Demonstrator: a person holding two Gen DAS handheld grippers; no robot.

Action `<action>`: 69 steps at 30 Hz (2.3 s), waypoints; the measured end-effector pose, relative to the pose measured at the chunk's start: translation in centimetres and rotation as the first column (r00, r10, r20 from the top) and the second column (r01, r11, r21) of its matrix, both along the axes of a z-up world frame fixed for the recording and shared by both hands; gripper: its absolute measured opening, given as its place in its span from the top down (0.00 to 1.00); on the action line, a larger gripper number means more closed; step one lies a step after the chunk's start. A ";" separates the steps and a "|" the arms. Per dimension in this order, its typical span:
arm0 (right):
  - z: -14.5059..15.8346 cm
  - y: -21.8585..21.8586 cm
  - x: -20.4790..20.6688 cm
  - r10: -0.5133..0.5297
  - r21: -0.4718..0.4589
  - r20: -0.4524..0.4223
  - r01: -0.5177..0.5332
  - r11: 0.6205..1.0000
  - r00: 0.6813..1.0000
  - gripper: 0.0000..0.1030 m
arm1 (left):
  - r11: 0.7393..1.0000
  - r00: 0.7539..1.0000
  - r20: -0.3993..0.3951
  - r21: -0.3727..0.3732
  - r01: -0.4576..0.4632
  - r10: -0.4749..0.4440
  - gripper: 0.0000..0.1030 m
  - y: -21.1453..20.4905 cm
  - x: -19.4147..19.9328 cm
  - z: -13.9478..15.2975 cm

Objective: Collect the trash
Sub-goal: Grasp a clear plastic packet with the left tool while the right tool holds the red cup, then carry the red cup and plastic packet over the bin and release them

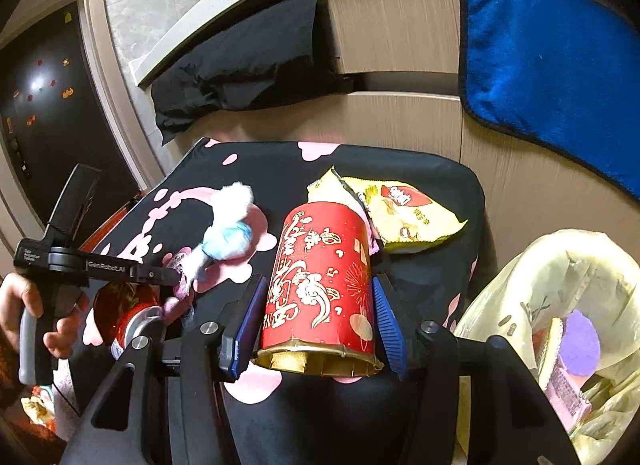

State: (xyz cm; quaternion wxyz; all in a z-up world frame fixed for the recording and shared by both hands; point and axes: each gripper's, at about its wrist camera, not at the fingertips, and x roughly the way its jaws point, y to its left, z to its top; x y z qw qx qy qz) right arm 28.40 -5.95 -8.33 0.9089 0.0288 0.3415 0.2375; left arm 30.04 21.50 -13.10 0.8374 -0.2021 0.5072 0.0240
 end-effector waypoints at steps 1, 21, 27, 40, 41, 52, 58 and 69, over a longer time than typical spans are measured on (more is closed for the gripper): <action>-0.1 0.1 0.0 0.000 0.000 -0.003 0.000 1.000 1.000 0.51 | 1.000 1.000 0.009 -0.006 -0.026 0.026 0.60 0.1 0.2 0.1; -0.3 -0.1 -1.1 0.007 -0.054 0.029 -0.005 0.999 1.000 0.50 | 0.991 0.968 0.248 0.134 0.003 -0.036 0.83 -2.7 -0.9 3.6; 2.0 1.5 -1.1 0.046 -0.081 0.088 -0.039 0.996 0.995 0.51 | 0.974 0.923 0.376 0.225 0.000 -0.086 0.86 -4.0 -2.6 8.0; 6.8 1.7 -1.4 0.047 -0.072 0.177 -0.035 0.997 0.983 0.51 | 0.973 0.823 0.554 0.232 -0.004 -0.129 0.86 -5.3 -5.9 14.3; 7.4 1.4 -1.4 0.042 -0.064 0.186 -0.030 0.997 0.982 0.51 | 0.972 0.811 0.569 0.237 -0.006 -0.134 0.86 -5.7 -6.1 15.0; 14.0 -2.9 -3.1 -0.033 -0.101 0.342 0.072 0.992 0.939 0.51 | 0.966 0.696 0.682 0.252 0.067 -0.226 0.86 -12.3 -7.0 21.0; 15.9 -7.8 -4.3 -0.113 -0.093 0.386 0.161 0.983 0.916 0.51 | 0.953 0.659 0.690 0.255 0.165 -0.298 0.86 -17.4 -5.9 21.5; 14.7 -17.3 -4.2 -0.305 -0.030 0.355 0.336 0.941 0.884 0.51 | 0.907 0.635 0.655 0.217 0.360 -0.409 0.86 -26.8 -2.9 18.4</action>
